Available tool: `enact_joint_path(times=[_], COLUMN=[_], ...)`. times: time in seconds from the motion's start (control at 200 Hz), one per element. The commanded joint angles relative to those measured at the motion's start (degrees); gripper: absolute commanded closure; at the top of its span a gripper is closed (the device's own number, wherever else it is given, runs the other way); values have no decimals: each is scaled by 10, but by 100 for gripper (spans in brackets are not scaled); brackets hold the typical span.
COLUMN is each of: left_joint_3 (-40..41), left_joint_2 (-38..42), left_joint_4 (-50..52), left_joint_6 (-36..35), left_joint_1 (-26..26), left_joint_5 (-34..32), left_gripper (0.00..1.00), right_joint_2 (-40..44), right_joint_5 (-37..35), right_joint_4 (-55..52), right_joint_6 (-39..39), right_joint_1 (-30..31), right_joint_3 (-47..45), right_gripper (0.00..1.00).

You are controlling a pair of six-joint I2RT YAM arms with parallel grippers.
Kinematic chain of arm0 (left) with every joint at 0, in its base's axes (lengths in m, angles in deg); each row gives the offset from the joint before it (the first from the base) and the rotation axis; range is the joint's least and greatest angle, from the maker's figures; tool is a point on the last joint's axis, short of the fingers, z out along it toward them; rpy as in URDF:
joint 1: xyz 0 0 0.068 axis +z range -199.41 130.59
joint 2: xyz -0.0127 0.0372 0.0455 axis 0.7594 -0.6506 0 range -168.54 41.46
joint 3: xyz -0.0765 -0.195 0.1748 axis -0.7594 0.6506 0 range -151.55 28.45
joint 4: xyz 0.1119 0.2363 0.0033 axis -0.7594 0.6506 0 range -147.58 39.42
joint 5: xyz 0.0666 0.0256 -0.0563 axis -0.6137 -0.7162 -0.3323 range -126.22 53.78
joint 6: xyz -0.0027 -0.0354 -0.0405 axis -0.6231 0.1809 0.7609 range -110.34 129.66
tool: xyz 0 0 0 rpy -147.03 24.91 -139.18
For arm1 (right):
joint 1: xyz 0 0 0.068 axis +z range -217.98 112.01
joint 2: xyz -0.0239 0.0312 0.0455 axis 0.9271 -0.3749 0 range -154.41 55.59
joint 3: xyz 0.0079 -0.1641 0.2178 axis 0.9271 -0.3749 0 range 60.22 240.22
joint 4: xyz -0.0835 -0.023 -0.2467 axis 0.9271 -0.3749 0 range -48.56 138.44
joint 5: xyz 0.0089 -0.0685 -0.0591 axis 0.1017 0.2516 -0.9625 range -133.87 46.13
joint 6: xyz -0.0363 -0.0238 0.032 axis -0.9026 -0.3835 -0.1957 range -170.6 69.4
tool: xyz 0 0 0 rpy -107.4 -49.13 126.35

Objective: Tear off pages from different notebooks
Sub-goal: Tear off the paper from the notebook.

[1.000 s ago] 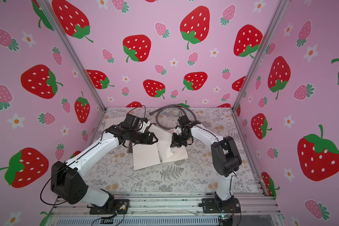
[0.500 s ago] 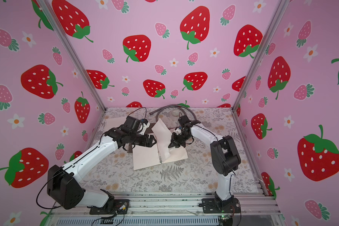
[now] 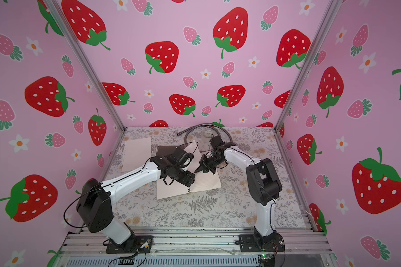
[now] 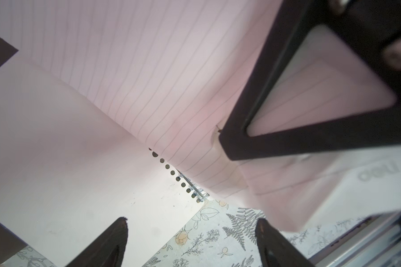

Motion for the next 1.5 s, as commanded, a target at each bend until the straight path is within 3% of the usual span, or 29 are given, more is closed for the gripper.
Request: enact_joint_path(times=[0.0, 0.27, 0.555, 0.655, 0.915, 1.111, 1.281, 1.396, 1.496], left_joint_3=[-41, -41, -57, -54, -50, -40, -26, -8, 6], left_joint_2=[-10, -22, -52, -61, -94, -90, -86, -74, -60], left_joint_4=[18, 11, -2, -13, -27, -36, -42, -39, -27], left_joint_6=[-18, -9, -21, -31, -45, -43, -43, -52, -62], left_joint_1=[-23, -42, -43, -44, -43, -43, -42, -41, -38], left_joint_5=[-58, -78, -91, -103, -99, -70, -38, -14, 6], left_gripper=[12, 12, 13, 21, 63, 100, 100, 100, 100], right_joint_2=[22, 44, 44, 44, 48, 53, 60, 76, 100], right_joint_5=[23, 25, 41, 43, 47, 33, 4, -57, -157], right_joint_4=[39, 129, 141, 142, 152, 128, 56, -52, -141], right_joint_6=[65, 177, 202, 205, 215, 200, 144, 40, -57], right_joint_1=[-3, -5, -4, -3, -3, -3, -4, -12, -23], right_joint_3=[1, -26, -29, -29, -40, -42, -26, -7, 8], right_gripper=[99, 98, 97, 96, 92, 75, 51, 49, 44])
